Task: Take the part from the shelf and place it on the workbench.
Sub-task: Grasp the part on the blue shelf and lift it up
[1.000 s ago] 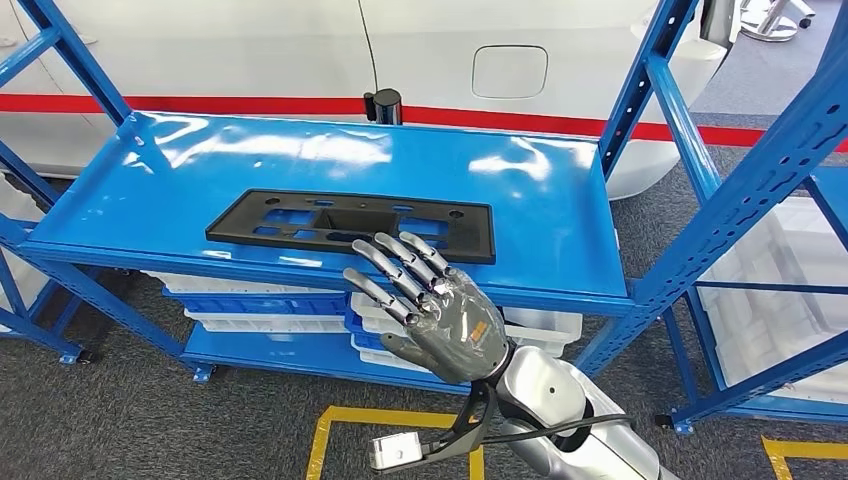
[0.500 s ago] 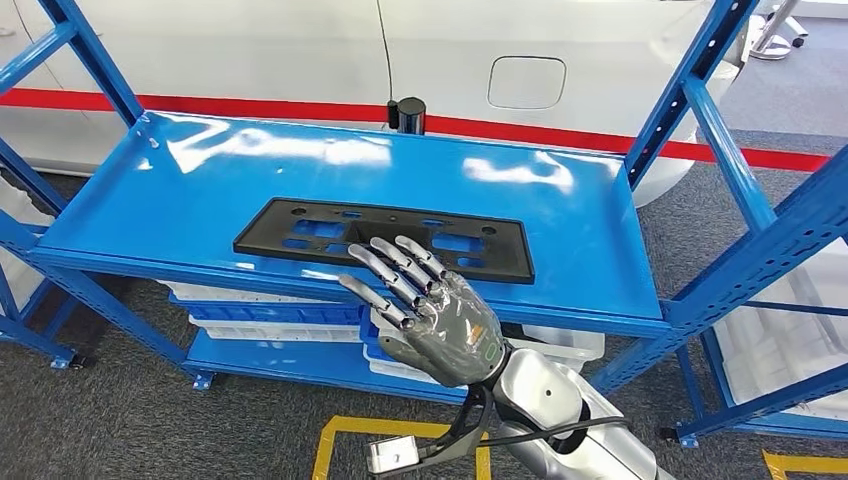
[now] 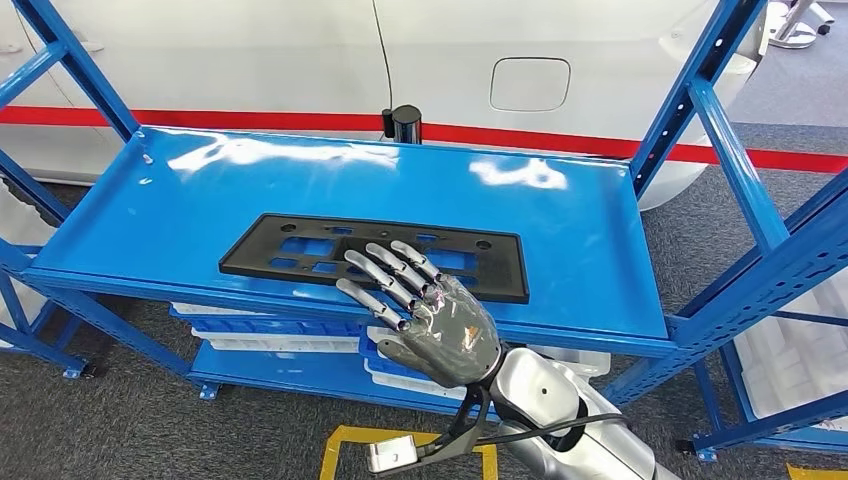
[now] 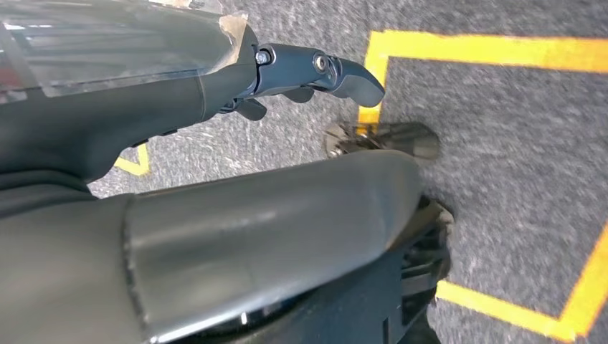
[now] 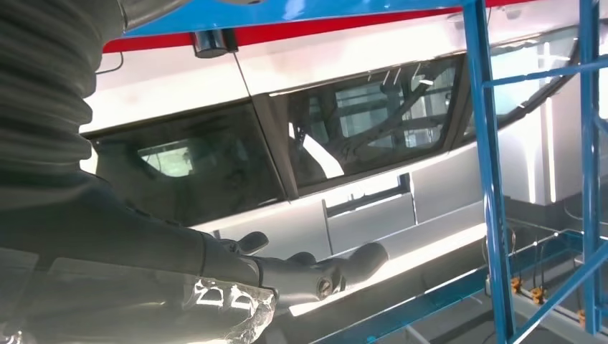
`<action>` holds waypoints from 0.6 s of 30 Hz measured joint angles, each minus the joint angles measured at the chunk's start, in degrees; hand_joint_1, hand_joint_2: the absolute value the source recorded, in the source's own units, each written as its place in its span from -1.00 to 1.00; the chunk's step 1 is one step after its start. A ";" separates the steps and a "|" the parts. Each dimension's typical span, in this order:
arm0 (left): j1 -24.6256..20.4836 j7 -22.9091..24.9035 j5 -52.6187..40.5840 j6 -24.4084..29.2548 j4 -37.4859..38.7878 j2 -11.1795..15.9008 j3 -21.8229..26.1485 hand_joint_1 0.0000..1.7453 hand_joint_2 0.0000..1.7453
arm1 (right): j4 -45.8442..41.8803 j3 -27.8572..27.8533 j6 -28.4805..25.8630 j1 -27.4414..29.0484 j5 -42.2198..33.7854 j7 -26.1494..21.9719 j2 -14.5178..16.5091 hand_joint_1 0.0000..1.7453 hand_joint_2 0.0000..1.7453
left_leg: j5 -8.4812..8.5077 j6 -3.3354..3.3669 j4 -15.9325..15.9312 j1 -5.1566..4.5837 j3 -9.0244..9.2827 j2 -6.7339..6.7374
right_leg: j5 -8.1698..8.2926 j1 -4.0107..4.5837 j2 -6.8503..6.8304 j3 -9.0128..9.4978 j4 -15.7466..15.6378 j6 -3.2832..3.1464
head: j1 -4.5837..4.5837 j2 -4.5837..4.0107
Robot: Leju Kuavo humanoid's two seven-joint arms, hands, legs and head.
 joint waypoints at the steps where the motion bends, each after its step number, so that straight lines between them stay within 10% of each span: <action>1: 0.02 -0.02 0.00 0.00 0.00 0.00 -0.01 -1.00 -1.00 | 0.20 0.20 0.13 -0.03 -0.02 -0.02 0.06 -1.00 1.00 | -1.54 -0.27 4.03 0.19 -2.29 0.10 | -0.14 0.00 -0.02 0.11 0.01 -0.21 | -0.04 0.00; 4: 0.09 -0.04 0.00 0.00 0.00 0.01 -0.02 -1.00 -1.00 | 0.88 0.90 0.45 0.08 -0.07 -0.07 0.21 -1.00 1.00 | -0.86 -0.76 8.11 0.55 -5.99 0.33 | -0.51 -0.01 0.05 0.52 0.04 -0.33 | -0.05 0.00; 8: -0.10 -0.04 0.00 0.08 0.00 0.07 -0.02 -1.00 -1.00 | 1.52 1.61 1.06 0.13 -0.07 -0.07 0.65 -1.00 1.00 | 6.65 -0.37 -5.75 0.68 -0.03 0.51 | -1.44 0.26 0.20 1.56 0.11 0.61 | -0.02 0.00; 18: -0.33 0.34 0.22 0.78 0.00 -0.21 0.00 -1.00 -1.00 | 3.20 3.16 2.33 -0.30 -0.16 -0.13 1.52 -1.00 1.00 | 6.66 0.84 -7.32 -0.44 0.92 0.17 | -1.66 0.51 0.02 1.76 -0.20 1.18 | 0.02 0.00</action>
